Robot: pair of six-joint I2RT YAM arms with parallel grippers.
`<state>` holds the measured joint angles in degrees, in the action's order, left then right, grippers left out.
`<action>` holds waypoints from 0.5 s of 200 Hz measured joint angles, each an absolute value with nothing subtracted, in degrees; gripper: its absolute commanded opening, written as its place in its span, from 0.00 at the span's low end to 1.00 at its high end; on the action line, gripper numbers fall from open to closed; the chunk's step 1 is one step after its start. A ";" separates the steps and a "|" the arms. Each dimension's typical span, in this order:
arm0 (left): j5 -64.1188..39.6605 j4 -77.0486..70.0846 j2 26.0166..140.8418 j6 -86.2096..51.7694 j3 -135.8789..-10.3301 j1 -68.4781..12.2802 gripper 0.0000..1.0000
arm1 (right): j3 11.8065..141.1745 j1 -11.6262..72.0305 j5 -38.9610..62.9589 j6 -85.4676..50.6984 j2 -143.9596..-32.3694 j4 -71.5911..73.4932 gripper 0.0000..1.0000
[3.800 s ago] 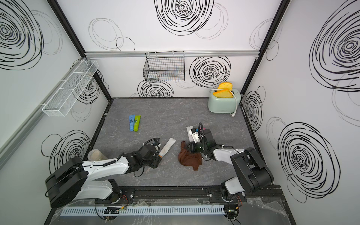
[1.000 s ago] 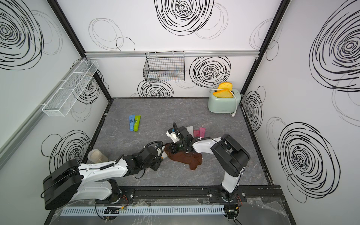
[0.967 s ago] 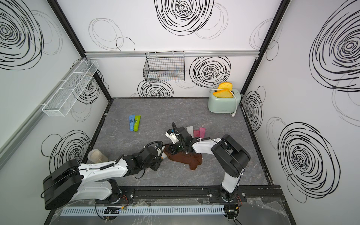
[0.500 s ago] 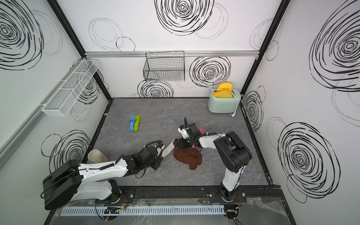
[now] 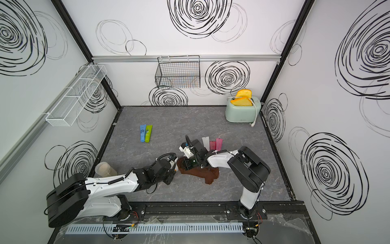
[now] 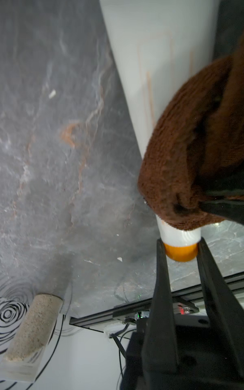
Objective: Wipe the surface of the toothpaste tube
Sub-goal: Wipe the dirt from the toothpaste tube.
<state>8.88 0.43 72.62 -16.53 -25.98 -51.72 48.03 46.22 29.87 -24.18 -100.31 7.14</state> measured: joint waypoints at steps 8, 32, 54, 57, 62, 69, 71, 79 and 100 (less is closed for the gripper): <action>9.02 0.36 72.62 -16.51 -25.91 -51.72 0.00 | 48.47 46.04 30.09 -24.18 -100.71 6.96 0.00; 9.23 0.12 72.62 -16.53 -25.91 -51.70 0.00 | 49.50 42.92 30.65 -23.68 -102.52 6.37 0.00; 9.39 -0.40 72.60 -16.53 -25.91 -51.70 0.00 | 49.84 38.15 29.93 -22.98 -103.04 5.48 0.00; 9.37 -0.45 72.60 -16.53 -25.91 -51.70 0.00 | 49.84 37.45 29.65 -22.87 -103.04 5.39 0.00; 9.34 -0.56 72.60 -16.53 -25.91 -51.72 0.00 | 49.84 36.40 29.23 -22.76 -103.04 5.28 0.00; 9.28 -0.67 72.60 -16.51 -25.91 -51.72 0.00 | 49.89 35.11 28.58 -22.63 -103.04 5.02 0.00; 9.26 -0.71 72.60 -16.51 -25.91 -51.72 0.00 | 49.89 34.76 28.38 -22.59 -103.04 4.93 0.00; 9.19 -0.89 72.58 -16.51 -25.91 -51.75 0.00 | 49.98 33.67 27.75 -22.48 -103.04 4.78 0.00; 8.93 -1.21 72.53 -16.49 -25.91 -51.88 0.00 | 50.04 32.95 27.03 -22.48 -103.04 4.69 0.00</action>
